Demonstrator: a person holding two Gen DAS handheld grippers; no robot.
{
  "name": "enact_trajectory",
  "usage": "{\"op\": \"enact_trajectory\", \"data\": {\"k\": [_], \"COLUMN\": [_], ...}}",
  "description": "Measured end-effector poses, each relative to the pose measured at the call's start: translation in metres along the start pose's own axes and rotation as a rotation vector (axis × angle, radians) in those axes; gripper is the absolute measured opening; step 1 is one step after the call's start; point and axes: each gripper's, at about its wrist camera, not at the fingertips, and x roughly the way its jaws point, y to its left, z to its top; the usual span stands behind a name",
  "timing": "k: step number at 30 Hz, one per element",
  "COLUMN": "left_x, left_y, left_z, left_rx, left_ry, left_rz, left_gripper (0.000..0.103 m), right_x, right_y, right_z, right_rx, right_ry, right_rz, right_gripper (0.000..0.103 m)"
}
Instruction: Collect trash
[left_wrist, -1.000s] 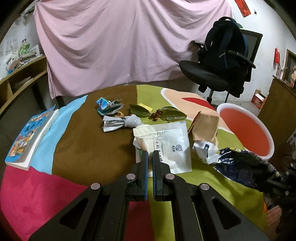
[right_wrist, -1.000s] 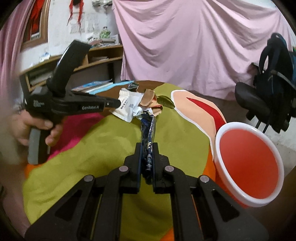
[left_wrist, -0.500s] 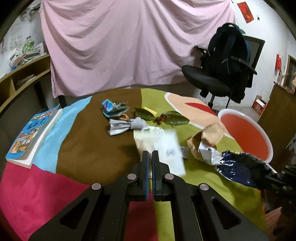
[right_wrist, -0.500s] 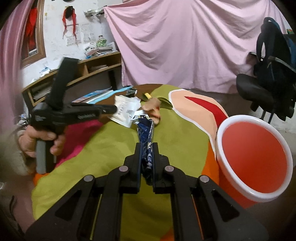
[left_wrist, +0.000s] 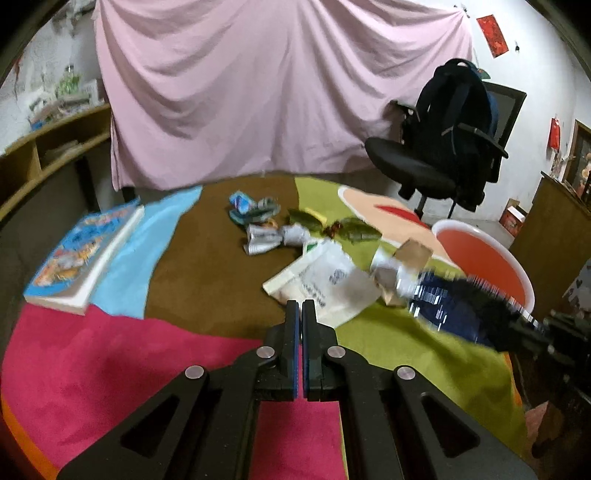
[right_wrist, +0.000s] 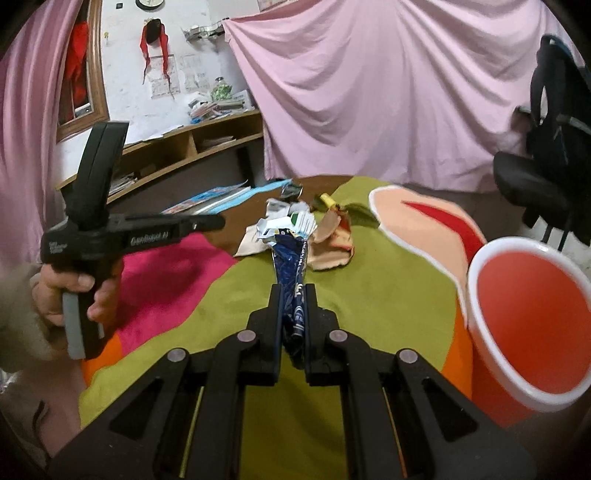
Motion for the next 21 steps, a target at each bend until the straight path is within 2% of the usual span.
{"op": "enact_trajectory", "data": {"k": [4,8,9,14,17,21], "left_x": [0.012,0.018,0.019,0.029,0.036,0.035], "left_y": [0.011,0.018,0.019,0.019,0.016,0.018], "left_z": [0.002,0.005,0.006,0.01,0.009,0.009], "left_rx": [-0.087,-0.159,-0.173,-0.18,-0.16,-0.16], "left_ry": [0.057,0.072,0.071,0.114,0.138,0.125], "left_rz": [-0.037,-0.076,-0.087,-0.106,-0.095,-0.094], "left_gripper": [0.003,0.032,0.032,0.032,0.02,0.015], "right_x": [0.003,0.015,0.018,0.031,0.033,0.031], "right_y": [0.003,-0.001,-0.003,-0.008,-0.009,-0.011], "right_z": [0.003,0.008,0.009,0.014,0.013,0.011], "right_rx": [-0.011,0.016,0.026,0.033,0.034,0.046], "right_ry": [-0.04,-0.047,-0.046,-0.033,-0.022,-0.02], "right_rz": [-0.074,-0.118,-0.124,-0.162,-0.163,-0.166], "right_gripper": [0.039,0.039,0.039,0.039,0.039,0.039]}}
